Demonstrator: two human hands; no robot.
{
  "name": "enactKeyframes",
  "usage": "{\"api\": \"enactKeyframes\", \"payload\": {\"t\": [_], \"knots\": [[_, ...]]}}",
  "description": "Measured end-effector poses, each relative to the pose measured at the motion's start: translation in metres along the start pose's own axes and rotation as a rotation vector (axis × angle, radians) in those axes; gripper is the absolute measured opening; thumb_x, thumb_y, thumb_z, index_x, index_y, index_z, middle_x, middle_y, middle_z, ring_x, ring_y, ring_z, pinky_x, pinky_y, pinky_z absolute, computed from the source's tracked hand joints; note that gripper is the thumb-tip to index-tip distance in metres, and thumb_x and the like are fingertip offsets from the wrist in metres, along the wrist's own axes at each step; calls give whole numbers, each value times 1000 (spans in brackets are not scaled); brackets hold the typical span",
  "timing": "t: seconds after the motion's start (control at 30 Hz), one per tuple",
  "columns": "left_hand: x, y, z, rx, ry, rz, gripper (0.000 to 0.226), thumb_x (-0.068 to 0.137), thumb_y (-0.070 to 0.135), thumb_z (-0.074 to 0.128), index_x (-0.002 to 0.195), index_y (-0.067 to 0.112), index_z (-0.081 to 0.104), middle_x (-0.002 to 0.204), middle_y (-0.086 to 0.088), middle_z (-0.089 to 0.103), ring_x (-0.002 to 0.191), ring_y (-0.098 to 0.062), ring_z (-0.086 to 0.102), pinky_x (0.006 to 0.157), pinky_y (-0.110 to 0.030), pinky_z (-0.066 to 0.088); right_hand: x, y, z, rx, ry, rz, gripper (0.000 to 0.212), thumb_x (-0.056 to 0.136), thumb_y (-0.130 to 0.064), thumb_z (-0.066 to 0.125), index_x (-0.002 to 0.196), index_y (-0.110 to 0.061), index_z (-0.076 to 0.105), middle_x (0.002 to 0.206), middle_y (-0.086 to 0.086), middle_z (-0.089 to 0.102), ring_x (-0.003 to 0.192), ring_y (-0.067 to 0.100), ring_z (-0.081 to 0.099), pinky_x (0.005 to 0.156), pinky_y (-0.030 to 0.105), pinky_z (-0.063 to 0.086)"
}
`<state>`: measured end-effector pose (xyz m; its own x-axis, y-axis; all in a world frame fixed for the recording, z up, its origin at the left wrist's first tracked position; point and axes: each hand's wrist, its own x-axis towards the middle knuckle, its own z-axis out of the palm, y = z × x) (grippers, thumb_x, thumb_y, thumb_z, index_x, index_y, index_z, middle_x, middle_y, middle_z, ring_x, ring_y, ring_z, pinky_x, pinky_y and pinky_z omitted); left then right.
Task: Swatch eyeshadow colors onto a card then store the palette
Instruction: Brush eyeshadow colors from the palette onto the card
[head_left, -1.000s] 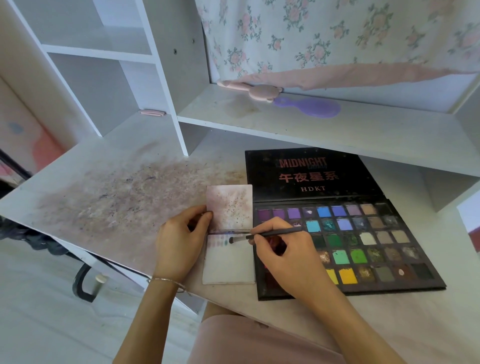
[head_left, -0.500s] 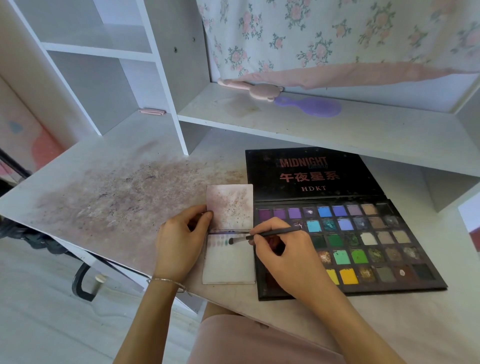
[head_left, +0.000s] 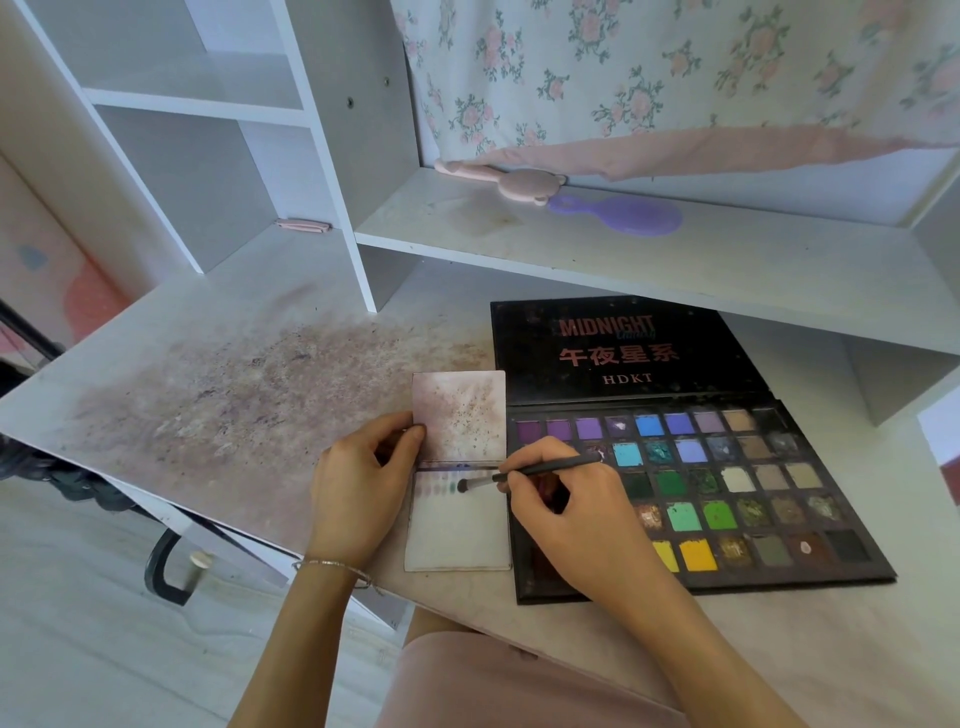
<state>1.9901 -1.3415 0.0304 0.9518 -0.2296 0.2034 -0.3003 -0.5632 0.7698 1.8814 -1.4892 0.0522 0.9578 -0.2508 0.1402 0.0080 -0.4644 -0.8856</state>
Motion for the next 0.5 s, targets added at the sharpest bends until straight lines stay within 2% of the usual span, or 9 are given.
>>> {"api": "enactKeyframes", "payload": {"t": [0.3, 0.5], "knots": [[0, 2, 0, 4, 6, 5, 16, 86, 19, 61, 98, 20, 71, 78, 13, 64, 72, -7, 60, 68, -24, 46, 0, 2, 2, -6, 0, -4, 27, 87, -14, 54, 80, -39, 49, 77, -17, 58, 82, -8, 54, 62, 2, 42], [0, 2, -1, -3, -3, -7, 16, 86, 20, 60, 97, 21, 71, 81, 9, 68, 76, -11, 63, 71, -27, 48, 0, 4, 0, 60, 172, -68, 24, 85, -16, 54, 80, -39, 54, 68, -5, 58, 62, 12, 52, 51, 18, 44]]}}
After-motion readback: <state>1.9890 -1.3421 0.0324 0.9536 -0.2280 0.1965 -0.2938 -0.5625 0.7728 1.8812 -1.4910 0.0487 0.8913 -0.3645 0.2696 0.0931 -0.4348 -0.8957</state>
